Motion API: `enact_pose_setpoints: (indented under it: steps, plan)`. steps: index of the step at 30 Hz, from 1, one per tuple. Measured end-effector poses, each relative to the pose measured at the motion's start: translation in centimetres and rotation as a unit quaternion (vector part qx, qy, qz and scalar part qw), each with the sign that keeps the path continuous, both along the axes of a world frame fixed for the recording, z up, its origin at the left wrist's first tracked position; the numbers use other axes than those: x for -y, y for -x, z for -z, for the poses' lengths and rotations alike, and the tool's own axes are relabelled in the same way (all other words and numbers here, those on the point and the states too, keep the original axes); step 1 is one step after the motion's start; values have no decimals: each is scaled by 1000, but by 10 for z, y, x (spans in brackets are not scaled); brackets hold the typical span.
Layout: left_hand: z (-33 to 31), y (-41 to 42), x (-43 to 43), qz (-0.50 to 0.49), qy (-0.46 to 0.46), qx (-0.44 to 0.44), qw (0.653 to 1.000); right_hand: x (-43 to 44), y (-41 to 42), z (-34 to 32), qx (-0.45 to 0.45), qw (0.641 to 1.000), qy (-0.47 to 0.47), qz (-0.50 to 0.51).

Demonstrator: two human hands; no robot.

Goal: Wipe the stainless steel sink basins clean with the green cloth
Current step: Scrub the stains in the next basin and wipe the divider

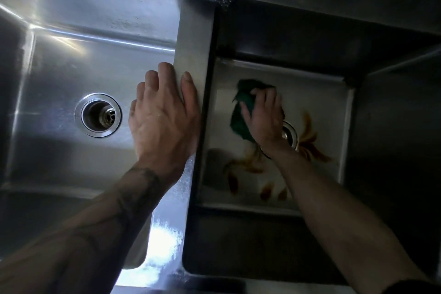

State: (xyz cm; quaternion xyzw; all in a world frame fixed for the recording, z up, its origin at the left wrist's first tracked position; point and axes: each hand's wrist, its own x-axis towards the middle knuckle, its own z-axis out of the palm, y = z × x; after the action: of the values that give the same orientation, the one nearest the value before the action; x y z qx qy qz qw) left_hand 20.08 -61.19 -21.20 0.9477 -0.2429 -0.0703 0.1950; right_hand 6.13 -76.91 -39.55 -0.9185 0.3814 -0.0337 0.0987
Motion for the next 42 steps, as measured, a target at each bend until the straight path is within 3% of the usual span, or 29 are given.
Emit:
enact_pose_setpoints:
  steps: [2, 3, 5, 7, 8, 10, 13, 15, 17, 19, 20, 22, 24, 26, 28, 32, 34, 37, 39, 40, 42]
  plan:
    - [1, 0, 0, -1, -6, 5, 1000, -8, -24, -7, 13, 996, 5, 88]
    - [1, 0, -1, -1, -8, 6, 1000, -22, -26, -9, 14, 997, -13, 75]
    - [0, 0, 0, 0, -9, 5, 1000, -57, -7, -9, -9, 997, -40, -71]
    - [0, 0, 0, -2, -9, 3, 1000, -68, 28, -7, -25, 973, -30, -229]
    - [-1, 0, 0, -4, -7, 1, 1000, -59, 39, -5, -22, 967, -30, -252]
    - [1, -1, 0, -2, -7, 0, 1000, -35, 37, -5, -13, 984, -35, -176]
    - [3, -1, -1, 10, -23, 8, 1000, -15, -3, -5, -5, 998, -5, 64]
    - [2, -1, -1, 6, -18, 4, 1000, -36, -17, -9, -2, 996, -28, 83]
    - [2, -1, 0, 4, -11, 3, 1000, -68, 1, -7, -19, 996, -52, -75]
    - [0, 0, 0, -2, -12, 0, 1000, -77, 37, -3, -34, 964, -55, -258]
    - [1, 0, 0, -4, -13, 0, 1000, -67, 49, 0, -31, 955, -55, -289]
    - [3, -2, -1, 6, -21, 5, 1000, -43, 46, 1, -16, 977, -57, -207]
    - [3, -2, -1, 16, -32, 9, 999, -22, 19, -1, -1, 999, -25, -29]
    - [2, -2, -1, 5, -26, 6, 1000, -29, -6, -6, 4, 997, -13, 70]
    - [1, -1, 0, 4, -23, 3, 1000, -59, -4, -3, -4, 999, -45, 11]
    - [-1, 0, 0, -9, -16, -1, 1000, -89, 58, 4, -22, 957, -48, -286]
    - [0, 0, 0, -3, -21, 2, 1000, -67, 57, 3, -13, 968, -57, -244]
    - [2, -2, -1, 15, -34, 9, 999, -47, 13, -2, 5, 999, -29, -14]
    - [1, -1, -1, 1, -19, 6, 1000, -64, -6, -6, 8, 998, -37, 54]
    - [1, 0, 0, -2, -17, 6, 1000, -79, -5, -6, 10, 998, -44, 32]
    - [0, 1, 0, -3, -16, 8, 1000, -109, 21, -5, 12, 992, -48, -115]
